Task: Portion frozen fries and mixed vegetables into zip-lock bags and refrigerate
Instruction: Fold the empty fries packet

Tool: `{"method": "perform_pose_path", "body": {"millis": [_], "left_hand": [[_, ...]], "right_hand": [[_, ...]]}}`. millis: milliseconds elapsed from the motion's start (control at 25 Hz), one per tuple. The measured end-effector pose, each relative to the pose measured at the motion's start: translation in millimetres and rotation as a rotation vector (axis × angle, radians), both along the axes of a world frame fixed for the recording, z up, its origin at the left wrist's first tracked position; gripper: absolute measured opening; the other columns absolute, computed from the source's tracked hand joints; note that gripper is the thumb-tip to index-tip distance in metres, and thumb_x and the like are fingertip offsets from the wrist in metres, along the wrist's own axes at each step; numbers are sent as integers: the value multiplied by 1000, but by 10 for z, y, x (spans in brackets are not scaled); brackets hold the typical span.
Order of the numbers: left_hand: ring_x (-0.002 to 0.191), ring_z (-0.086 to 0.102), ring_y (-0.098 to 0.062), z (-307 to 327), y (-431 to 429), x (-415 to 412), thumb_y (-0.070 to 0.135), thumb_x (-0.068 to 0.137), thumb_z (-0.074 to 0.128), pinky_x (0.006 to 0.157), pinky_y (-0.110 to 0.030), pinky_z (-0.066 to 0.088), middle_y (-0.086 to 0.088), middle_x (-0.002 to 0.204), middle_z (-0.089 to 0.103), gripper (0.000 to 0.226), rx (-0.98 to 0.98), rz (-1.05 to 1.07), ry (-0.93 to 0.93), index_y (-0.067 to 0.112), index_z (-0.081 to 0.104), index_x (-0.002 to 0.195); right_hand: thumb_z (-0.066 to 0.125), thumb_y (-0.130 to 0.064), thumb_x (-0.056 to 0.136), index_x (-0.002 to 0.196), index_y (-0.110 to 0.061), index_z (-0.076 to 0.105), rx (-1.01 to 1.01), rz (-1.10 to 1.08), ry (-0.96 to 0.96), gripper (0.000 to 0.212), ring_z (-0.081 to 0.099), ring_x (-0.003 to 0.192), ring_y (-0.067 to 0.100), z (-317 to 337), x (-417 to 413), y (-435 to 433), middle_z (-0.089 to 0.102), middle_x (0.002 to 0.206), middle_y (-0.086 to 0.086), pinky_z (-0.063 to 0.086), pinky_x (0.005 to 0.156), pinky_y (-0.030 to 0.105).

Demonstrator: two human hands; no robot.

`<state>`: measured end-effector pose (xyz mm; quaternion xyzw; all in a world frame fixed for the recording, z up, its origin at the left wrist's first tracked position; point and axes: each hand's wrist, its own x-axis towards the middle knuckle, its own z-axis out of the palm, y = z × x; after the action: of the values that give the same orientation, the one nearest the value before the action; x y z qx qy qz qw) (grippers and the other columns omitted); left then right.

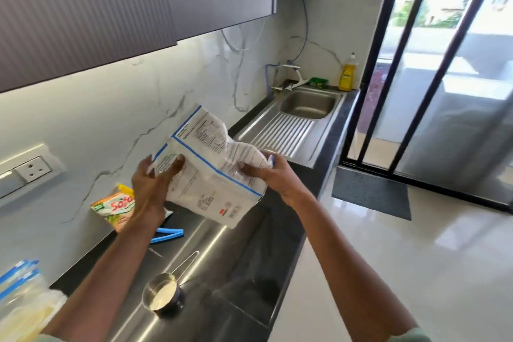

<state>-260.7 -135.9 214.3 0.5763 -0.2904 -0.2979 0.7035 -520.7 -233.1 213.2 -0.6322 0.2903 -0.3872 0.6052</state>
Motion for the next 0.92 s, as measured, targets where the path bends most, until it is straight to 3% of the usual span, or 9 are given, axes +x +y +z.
{"method": "perform_pose_path", "body": {"millis": [80,160,280,400,520,600,680,800,920], "left_hand": [[113,67,-19,48,-63,-41,26,68,92,86,-37,56,-3,127,68,77,-1,60,-215,30,53,134],[123,57,-20,118,-108,-139,23,75,76,101,-42,46,1,136,61,63,-52,133,-607,35,51,131],[135,49,-27,251,-303,-482,39,86,62,113,-49,36,-2,145,56,55,-113,-104,-1203,25,56,139],[147,36,-35,252,-555,-741,55,91,51,117,-52,26,-9,157,44,66,-192,-285,-1674,21,54,147],[137,49,-35,315,-712,-855,57,94,48,115,-53,27,-8,140,60,54,-340,-402,-1752,17,69,123],[104,66,-32,393,-796,-923,63,89,54,105,-48,35,-4,106,74,51,-370,-461,-1684,18,74,102],[79,65,-24,450,-825,-1022,65,84,58,88,-41,42,2,85,74,48,-406,-532,-1586,21,77,92],[61,63,-19,437,-791,-1191,57,87,60,70,-35,45,2,73,74,46,-531,-591,-1488,16,81,82],[54,60,-7,362,-812,-1376,52,89,59,72,-12,43,8,68,70,44,-558,-640,-1388,14,80,82]], "right_hand": [[83,-31,88,112,-12,73,-88,-38,58,33,77,102,29,-51,-151,3,78,111,9,62,91,53],[84,-29,88,111,-11,75,-146,-104,131,32,78,97,25,-94,-237,22,79,107,5,62,89,54],[87,-31,85,109,-12,76,-185,-198,182,32,77,96,22,-153,-325,81,80,105,4,62,89,53],[83,-52,77,114,-18,75,-187,-273,234,50,76,98,18,-146,-392,137,78,110,0,63,88,49],[80,-54,79,116,-19,73,-217,-283,303,51,76,98,17,-168,-523,165,77,111,-1,64,86,48],[80,-45,86,117,-16,74,-208,-292,314,43,77,97,19,-201,-660,202,78,110,2,64,85,50],[78,-38,91,116,-13,76,-221,-328,294,35,77,97,22,-274,-811,276,78,110,5,63,84,53],[72,-37,96,109,-8,76,-180,-372,247,32,76,95,30,-359,-1012,429,78,109,11,61,83,58],[68,-32,100,109,-3,75,-163,-409,251,31,75,91,30,-398,-1245,563,77,108,14,62,81,54]]}}
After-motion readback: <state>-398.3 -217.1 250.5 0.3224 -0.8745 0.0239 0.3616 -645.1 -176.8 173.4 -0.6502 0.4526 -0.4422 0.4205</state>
